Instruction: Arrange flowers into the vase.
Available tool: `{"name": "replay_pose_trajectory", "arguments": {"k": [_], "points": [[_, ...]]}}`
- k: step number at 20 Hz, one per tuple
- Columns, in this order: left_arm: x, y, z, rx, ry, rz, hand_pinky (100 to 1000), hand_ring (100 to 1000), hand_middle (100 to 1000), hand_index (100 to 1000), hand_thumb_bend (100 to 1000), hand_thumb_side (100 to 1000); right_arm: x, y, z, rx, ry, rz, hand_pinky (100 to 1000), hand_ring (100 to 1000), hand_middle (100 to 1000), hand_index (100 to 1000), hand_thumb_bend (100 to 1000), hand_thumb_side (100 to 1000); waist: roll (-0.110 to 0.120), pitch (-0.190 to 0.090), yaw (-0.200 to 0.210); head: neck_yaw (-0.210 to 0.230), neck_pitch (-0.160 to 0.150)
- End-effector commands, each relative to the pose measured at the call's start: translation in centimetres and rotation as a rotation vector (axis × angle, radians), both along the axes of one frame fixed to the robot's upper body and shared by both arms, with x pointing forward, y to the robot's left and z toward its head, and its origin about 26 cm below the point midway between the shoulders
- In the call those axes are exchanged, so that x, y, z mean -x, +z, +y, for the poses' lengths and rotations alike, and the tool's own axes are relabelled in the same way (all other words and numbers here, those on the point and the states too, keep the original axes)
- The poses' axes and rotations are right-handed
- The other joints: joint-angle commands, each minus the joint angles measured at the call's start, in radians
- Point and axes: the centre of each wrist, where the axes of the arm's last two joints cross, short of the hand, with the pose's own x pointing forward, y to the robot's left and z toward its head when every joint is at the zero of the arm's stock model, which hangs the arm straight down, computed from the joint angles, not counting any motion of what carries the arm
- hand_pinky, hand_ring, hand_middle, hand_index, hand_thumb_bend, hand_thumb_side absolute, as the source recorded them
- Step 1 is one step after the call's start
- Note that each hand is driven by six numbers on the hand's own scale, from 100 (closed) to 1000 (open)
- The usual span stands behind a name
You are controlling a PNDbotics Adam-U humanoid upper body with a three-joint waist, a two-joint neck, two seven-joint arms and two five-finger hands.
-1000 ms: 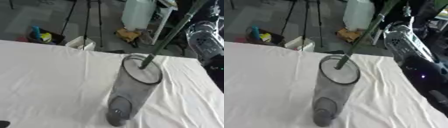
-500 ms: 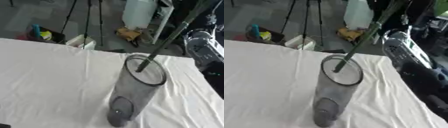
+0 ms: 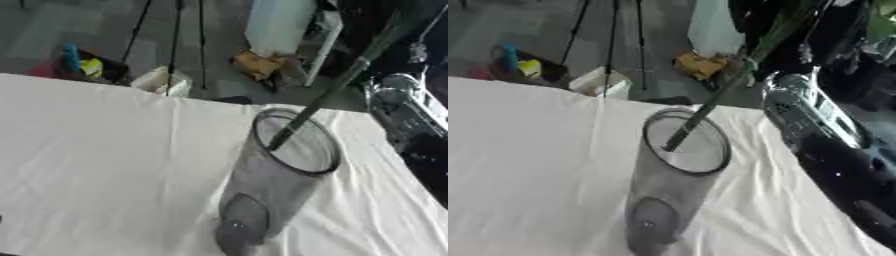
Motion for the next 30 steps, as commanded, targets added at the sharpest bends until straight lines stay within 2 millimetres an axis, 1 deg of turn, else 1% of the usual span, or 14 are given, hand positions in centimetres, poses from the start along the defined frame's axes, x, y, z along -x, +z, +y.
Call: {"name": "replay_pose_trajectory", "arguments": {"k": [1,13,22,30], "points": [[0.3,0.4,-0.5,-0.001,-0.020,-0.025,630,719,885,830,200,1000,0.4,0.8,0.2,0.045,-0.011,-0.035,100,100,100,178,100,949,-0.005,-0.002,0.000,-0.003,-0.014],[0.4,0.4,-0.6,-0.007,-0.020,-0.035,631,720,887,830,197,1000,0.3,0.5,0.2,0.076,-0.030,-0.047,100,100,100,177,100,946,-0.002,0.013,0.005,-0.008,-0.012],[0.4,0.4,-0.6,-0.010,-0.017,-0.041,632,719,889,830,195,1000,0.1,-0.7,0.0,0.148,-0.046,-0.074,100,100,100,176,100,943,0.002,0.022,0.002,-0.005,-0.012],[0.4,0.4,-0.6,-0.007,-0.017,-0.043,633,720,889,831,195,1000,0.0,-1.8,-0.2,0.188,-0.072,-0.091,100,100,100,176,100,941,0.009,0.023,-0.001,-0.006,-0.017]]}}
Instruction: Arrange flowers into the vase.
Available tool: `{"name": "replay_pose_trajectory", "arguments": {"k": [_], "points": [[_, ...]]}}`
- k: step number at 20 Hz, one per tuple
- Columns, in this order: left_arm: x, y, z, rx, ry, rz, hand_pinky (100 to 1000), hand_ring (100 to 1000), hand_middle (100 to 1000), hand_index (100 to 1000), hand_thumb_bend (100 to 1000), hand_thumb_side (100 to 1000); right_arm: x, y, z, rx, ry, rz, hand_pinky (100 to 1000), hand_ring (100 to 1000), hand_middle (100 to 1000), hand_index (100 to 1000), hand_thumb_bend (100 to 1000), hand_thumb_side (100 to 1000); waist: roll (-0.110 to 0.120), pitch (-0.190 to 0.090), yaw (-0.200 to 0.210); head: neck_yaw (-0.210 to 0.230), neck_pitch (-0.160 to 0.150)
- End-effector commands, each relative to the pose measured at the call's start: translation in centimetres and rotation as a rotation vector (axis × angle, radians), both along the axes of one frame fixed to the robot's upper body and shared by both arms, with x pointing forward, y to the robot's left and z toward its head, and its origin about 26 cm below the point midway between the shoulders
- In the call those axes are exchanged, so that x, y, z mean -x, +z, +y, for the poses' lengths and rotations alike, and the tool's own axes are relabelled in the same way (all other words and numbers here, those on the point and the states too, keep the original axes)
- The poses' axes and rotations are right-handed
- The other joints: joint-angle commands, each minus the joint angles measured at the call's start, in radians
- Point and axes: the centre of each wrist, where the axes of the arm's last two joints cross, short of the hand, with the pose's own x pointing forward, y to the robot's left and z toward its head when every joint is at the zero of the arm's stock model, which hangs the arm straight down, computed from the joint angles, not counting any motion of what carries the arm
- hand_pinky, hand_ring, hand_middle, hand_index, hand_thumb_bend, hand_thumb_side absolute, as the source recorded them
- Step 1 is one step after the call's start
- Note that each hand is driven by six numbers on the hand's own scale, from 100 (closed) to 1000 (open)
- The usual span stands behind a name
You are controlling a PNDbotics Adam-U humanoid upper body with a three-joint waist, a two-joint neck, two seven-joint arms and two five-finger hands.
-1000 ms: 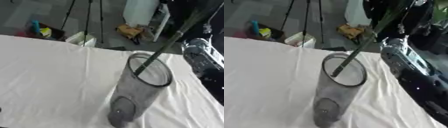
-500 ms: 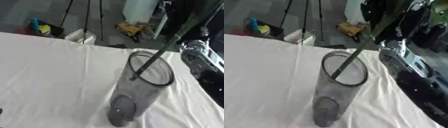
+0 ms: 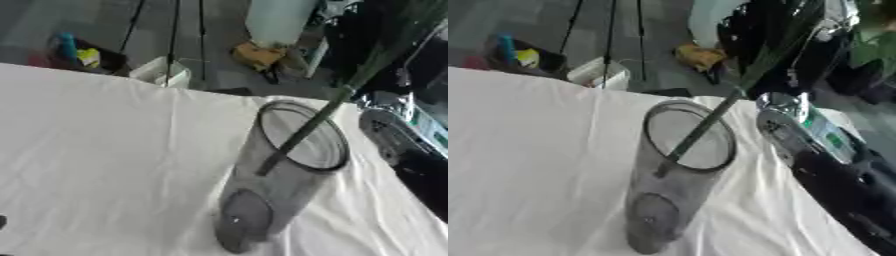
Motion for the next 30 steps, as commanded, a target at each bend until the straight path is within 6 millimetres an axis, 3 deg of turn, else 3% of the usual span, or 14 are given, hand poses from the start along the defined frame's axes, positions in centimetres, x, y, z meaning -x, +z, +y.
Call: {"name": "replay_pose_trajectory", "arguments": {"k": [1,6,10,12,13,14,15,16,21,26,30], "points": [[0.3,0.4,-0.3,0.001,-0.014,-0.024,634,720,889,831,195,1000,0.3,0.6,0.1,0.048,-0.012,-0.037,100,100,100,176,100,942,0.009,-0.003,-0.004,-0.002,-0.017],[0.3,0.4,-0.3,0.001,-0.013,-0.024,633,721,890,831,195,1000,0.3,0.1,-0.1,0.078,-0.037,-0.066,100,100,100,181,100,976,0.011,-0.001,-0.008,0.000,-0.019],[0.3,0.4,-0.2,0.000,-0.010,-0.024,633,721,892,831,195,1000,0.4,-0.3,-0.4,0.132,-0.093,-0.092,244,100,100,185,100,1000,0.012,-0.001,-0.013,0.004,-0.016],[0.3,0.4,-0.2,0.000,-0.009,-0.024,633,722,892,831,195,1000,0.4,-0.6,-0.5,0.167,-0.127,-0.093,338,209,100,185,100,1000,0.013,-0.002,-0.016,0.007,-0.013],[0.3,0.4,-0.2,0.001,-0.009,-0.023,633,722,892,831,195,1000,0.4,-0.8,-0.6,0.181,-0.142,-0.093,338,209,100,185,100,1000,0.013,-0.002,-0.017,0.008,-0.012],[0.3,0.4,-0.2,0.001,-0.009,-0.023,633,722,893,831,196,1000,0.4,-0.9,-0.6,0.196,-0.156,-0.092,379,311,100,185,100,1000,0.014,-0.002,-0.018,0.009,-0.010],[0.3,0.4,-0.2,0.002,-0.010,-0.023,633,722,893,831,196,1000,0.4,-1.1,-0.7,0.213,-0.169,-0.091,379,311,100,185,100,1000,0.015,-0.003,-0.019,0.010,-0.007],[0.3,0.4,-0.2,0.003,-0.010,-0.023,634,722,893,831,196,1000,0.4,-1.2,-0.7,0.226,-0.182,-0.090,395,376,100,184,100,1000,0.016,-0.004,-0.020,0.011,-0.004],[0.2,0.4,-0.2,0.010,-0.017,-0.024,634,723,893,831,195,1000,0.4,-1.8,-0.8,0.273,-0.225,-0.085,416,419,100,185,100,1000,0.025,-0.009,-0.021,-0.004,0.005],[0.3,0.4,-0.3,0.011,-0.024,-0.025,634,723,894,831,194,1000,0.2,-2.3,-0.4,0.267,-0.220,-0.014,420,419,100,178,100,1000,0.030,-0.010,-0.019,-0.013,0.008],[0.3,0.4,-0.3,0.007,-0.028,-0.022,635,724,895,832,195,1000,0.1,-1.5,0.0,0.230,-0.163,0.068,415,418,100,178,100,1000,0.030,-0.012,-0.021,-0.015,0.010]]}}
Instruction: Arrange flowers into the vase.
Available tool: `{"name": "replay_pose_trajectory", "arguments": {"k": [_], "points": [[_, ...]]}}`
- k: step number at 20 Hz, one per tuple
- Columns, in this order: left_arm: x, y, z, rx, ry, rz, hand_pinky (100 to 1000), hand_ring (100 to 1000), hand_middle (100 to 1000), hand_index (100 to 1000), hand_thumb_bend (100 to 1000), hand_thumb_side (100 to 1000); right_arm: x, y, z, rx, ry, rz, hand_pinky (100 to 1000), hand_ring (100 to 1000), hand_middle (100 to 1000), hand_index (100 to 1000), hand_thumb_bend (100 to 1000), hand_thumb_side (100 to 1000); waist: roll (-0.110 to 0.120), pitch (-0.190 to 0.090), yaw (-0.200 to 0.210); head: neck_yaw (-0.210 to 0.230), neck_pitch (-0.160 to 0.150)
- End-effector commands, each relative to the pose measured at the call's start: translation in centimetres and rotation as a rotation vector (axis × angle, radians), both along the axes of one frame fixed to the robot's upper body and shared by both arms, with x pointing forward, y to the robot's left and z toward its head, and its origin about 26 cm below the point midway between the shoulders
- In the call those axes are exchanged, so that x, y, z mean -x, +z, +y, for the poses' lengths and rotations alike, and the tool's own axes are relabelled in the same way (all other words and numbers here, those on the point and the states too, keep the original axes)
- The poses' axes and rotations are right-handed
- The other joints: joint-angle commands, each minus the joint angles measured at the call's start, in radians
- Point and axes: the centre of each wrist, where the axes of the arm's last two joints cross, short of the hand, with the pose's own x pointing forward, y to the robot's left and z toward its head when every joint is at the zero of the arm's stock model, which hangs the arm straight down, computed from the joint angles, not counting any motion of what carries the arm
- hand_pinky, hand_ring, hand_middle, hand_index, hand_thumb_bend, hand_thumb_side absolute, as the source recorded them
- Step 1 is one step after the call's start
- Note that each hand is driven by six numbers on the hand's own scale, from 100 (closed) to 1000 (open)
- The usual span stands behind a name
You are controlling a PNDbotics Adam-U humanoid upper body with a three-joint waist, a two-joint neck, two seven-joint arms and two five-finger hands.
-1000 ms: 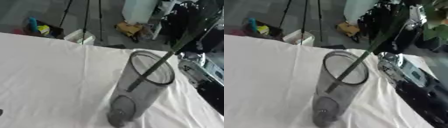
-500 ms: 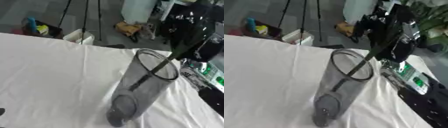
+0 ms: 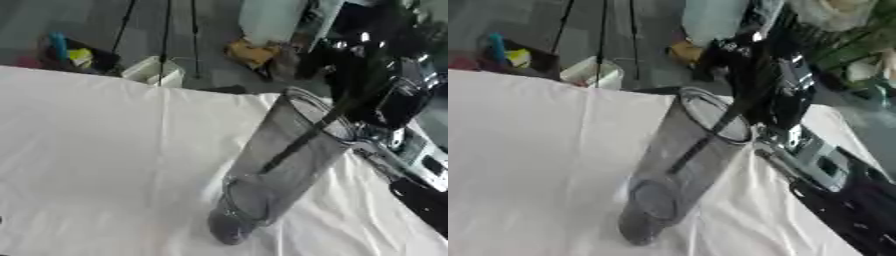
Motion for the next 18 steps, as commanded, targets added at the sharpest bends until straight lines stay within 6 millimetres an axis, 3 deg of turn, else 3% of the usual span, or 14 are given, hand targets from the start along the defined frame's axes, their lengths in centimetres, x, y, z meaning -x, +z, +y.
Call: {"name": "replay_pose_trajectory", "arguments": {"k": [1,18], "points": [[0.29,0.39,-0.28,0.004,-0.019,-0.016,635,724,895,832,195,1000,0.32,1.72,0.26,0.001,0.036,0.032,413,417,100,178,100,1000,0.019,-0.015,-0.004,-0.005,0.006],[0.27,0.44,-0.26,-0.004,-0.025,0.004,634,724,899,832,203,1000,0.42,2.46,0.26,-0.008,0.102,0.062,409,416,100,178,100,1000,0.001,-0.028,-0.009,-0.004,-0.007]]}}
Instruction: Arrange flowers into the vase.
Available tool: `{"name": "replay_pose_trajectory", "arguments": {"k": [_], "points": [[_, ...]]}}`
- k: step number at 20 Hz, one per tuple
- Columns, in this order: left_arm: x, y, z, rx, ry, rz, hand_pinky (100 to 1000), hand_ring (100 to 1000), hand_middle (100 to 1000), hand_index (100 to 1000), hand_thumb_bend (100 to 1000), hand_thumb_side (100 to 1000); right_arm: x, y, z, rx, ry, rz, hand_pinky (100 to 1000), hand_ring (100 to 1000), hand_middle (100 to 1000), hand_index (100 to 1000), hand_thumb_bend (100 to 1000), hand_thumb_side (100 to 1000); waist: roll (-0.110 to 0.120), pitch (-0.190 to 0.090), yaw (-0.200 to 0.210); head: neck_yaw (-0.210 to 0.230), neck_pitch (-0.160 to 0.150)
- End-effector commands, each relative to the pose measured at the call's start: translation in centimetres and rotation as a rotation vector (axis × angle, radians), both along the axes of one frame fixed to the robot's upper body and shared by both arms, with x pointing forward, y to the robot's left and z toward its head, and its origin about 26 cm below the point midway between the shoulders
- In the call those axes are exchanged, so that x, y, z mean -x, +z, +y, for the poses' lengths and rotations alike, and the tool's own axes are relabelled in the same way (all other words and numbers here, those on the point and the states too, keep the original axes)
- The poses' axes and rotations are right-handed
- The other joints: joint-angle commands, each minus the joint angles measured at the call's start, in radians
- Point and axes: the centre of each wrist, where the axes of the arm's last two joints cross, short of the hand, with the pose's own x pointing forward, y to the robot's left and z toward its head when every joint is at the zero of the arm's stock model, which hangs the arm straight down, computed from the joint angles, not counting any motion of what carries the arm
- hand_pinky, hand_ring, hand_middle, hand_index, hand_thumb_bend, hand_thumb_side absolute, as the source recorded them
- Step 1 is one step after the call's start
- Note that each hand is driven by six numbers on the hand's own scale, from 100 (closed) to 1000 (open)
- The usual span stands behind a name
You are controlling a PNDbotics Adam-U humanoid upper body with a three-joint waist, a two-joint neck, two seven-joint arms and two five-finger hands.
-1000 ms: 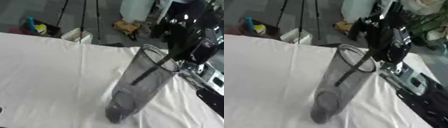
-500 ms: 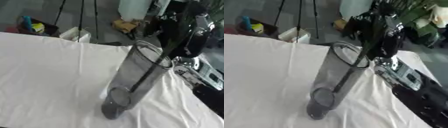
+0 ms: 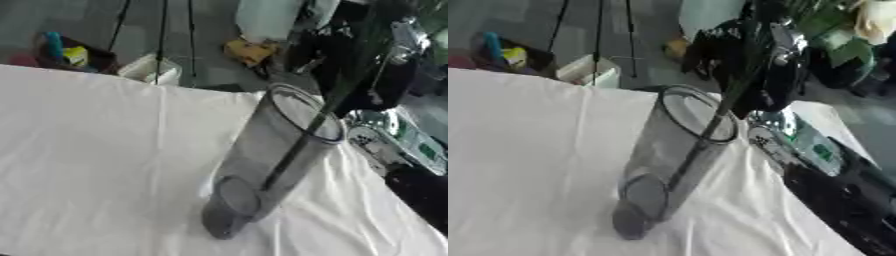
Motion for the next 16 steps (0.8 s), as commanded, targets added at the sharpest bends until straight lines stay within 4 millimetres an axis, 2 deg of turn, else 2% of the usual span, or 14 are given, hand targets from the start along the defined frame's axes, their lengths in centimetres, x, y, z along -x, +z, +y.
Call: {"name": "replay_pose_trajectory", "arguments": {"k": [1,16], "points": [[0.26,0.46,-0.26,0.004,-0.019,-0.011,634,724,899,832,204,1000,0.43,1.32,0.05,0.036,-0.006,-0.047,409,416,100,178,100,1000,0.000,-0.027,-0.004,-0.002,-0.013],[0.24,0.57,-0.29,-0.003,-0.028,-0.001,633,725,900,830,209,1000,0.38,1.64,0.25,-0.002,-0.002,-0.076,404,416,100,179,100,1000,-0.015,-0.034,-0.003,-0.010,-0.014]]}}
